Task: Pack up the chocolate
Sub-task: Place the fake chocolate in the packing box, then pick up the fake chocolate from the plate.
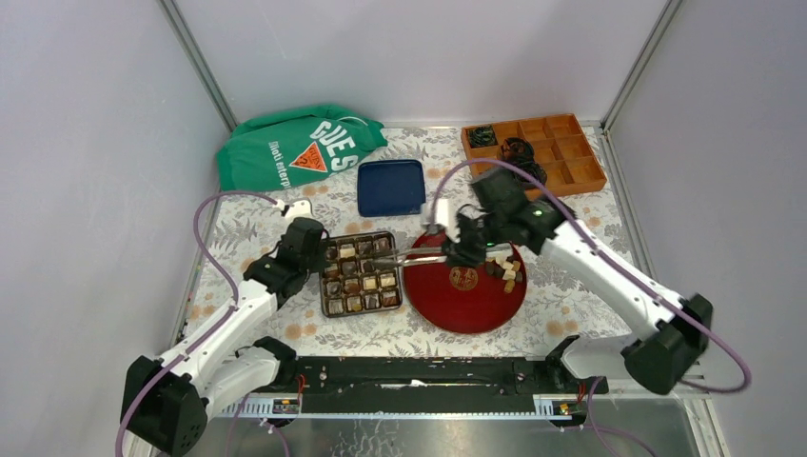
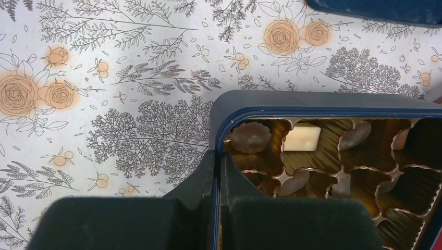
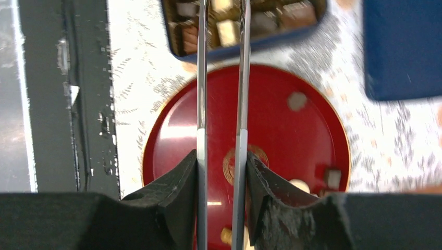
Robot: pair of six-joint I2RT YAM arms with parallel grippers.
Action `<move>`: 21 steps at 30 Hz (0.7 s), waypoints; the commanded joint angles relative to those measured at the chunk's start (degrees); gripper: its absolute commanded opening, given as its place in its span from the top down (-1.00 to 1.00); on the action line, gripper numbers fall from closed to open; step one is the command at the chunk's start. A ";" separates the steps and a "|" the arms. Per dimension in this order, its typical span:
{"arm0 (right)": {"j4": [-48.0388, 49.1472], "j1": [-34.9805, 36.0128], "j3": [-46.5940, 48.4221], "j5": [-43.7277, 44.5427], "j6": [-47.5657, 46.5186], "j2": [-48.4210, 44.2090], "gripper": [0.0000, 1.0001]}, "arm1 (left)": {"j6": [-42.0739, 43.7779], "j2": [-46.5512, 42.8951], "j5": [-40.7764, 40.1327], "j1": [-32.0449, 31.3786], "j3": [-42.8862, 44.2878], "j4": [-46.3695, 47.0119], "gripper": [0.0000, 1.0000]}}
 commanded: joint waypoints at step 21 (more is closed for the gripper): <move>15.59 -20.06 -21.05 5.91 7.67 -6.54 0.11 | -4.10 8.34 -3.77 -0.15 5.54 -2.56 1.00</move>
